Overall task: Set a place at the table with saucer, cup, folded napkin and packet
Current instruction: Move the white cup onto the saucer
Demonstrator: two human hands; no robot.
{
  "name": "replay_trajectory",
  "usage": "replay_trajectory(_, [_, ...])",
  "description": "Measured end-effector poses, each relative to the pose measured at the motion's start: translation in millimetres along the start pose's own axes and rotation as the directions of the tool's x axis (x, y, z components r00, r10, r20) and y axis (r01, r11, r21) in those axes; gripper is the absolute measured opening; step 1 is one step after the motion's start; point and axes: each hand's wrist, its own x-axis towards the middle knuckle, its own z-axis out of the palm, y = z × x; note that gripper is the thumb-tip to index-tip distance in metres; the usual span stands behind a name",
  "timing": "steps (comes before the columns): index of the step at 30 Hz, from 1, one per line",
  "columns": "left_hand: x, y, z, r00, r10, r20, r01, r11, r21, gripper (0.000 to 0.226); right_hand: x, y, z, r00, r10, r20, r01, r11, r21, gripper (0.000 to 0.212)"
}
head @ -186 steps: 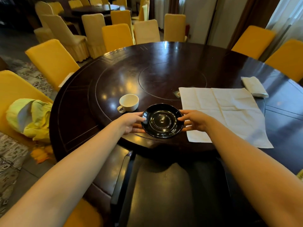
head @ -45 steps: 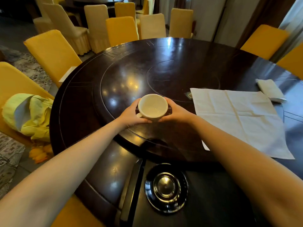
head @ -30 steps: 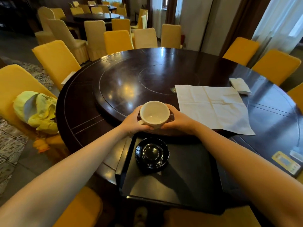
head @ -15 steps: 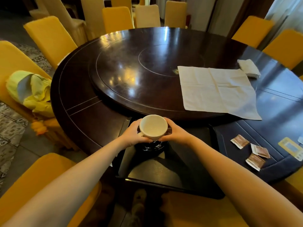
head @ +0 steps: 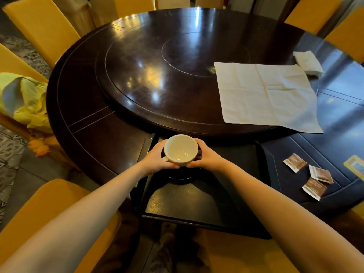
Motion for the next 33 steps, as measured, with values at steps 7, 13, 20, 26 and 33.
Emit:
replay_trajectory(7, [-4.2, 1.6, 0.7, 0.998, -0.051, 0.027, 0.05, 0.997, 0.059, 0.11, -3.5, -5.3, 0.6, 0.999, 0.036, 0.017, -0.035, 0.998, -0.043, 0.087])
replay_trajectory(13, [-7.6, 23.1, -30.6, 0.98, -0.14, 0.139, 0.129, 0.988, 0.084, 0.098, -16.3, -26.5, -13.1, 0.986, 0.162, -0.026, -0.164, 0.984, -0.071, 0.086])
replay_trajectory(20, [-10.8, 74.4, -69.3, 0.984, -0.167, -0.055, 0.174, 0.968, 0.182, 0.04, -56.0, -67.3, -55.8, 0.942, 0.283, -0.18, -0.328, 0.889, -0.319, 0.052])
replay_trajectory(26, [-14.2, 145.0, -43.9, 0.982, -0.156, 0.109, 0.126, 0.962, 0.243, 0.032, -106.5, -107.3, -89.0, 0.914, 0.355, -0.197, -0.402, 0.861, -0.311, 0.038])
replay_trajectory(33, [-7.1, 196.2, -4.0, 0.974, -0.092, 0.208, 0.038, 0.968, 0.25, 0.032, -150.5, -124.5, -122.0, 0.9, 0.35, -0.26, -0.421, 0.852, -0.311, 0.04])
